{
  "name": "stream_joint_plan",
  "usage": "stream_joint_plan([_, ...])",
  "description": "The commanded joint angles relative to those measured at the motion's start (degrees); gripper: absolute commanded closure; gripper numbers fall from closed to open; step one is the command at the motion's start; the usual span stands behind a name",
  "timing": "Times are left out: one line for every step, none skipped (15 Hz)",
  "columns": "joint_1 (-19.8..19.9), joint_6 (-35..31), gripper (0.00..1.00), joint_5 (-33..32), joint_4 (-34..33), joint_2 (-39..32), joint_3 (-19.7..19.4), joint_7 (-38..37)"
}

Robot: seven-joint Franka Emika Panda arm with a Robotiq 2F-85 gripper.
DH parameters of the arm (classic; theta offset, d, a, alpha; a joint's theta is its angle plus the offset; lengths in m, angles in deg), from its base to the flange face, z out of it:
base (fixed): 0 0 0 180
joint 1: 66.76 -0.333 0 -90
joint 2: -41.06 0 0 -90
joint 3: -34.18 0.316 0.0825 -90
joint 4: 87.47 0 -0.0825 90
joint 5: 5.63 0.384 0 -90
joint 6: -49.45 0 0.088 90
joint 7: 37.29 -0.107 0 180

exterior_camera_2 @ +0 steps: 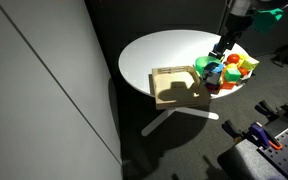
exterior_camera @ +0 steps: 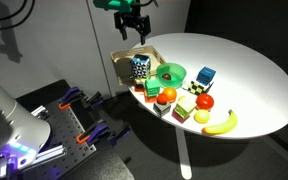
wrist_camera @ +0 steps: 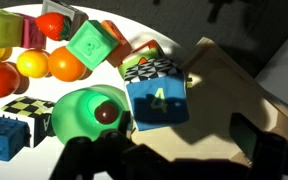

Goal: Pick up the block with a number image and drop it in the wooden tray

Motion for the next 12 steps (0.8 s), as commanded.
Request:
stream_joint_plan([0.48,-2.77,0.0,-0.8,1.04,-1.16,-0.29,2.29])
stream_joint_plan([0.49,-3.27,0.0,-0.92,1.18,-1.58,-0.26,2.46])
stream_joint_plan([0.48,-3.73,0.0,-1.04,1.26,-2.01,-0.21,2.64])
stream_joint_plan([0.53,-4.22,0.0,-1.43,1.36,-2.49,-0.19,2.6])
stream_joint_plan([0.58,-4.67,0.0,-2.05,1.43,-3.04,-0.16,2.5])
stream_joint_plan([0.62,-4.97,0.0,-2.77,1.44,-3.49,-0.13,2.2])
stream_joint_plan([0.68,-5.44,0.0,-3.87,1.39,-4.12,-0.13,1.59])
stream_joint_plan([0.69,-5.75,0.0,-4.77,1.39,-4.54,-0.13,1.45])
stream_joint_plan([0.69,-6.02,0.0,-5.48,1.38,-4.89,-0.13,1.36])
stream_joint_plan([0.63,-5.66,0.0,-5.6,1.22,-4.97,-0.09,1.35])
stream_joint_plan([0.4,-4.84,0.0,-3.92,1.21,-4.81,0.13,1.62])
stream_joint_plan([0.41,-4.87,0.0,-4.03,1.21,-5.06,0.14,1.62])
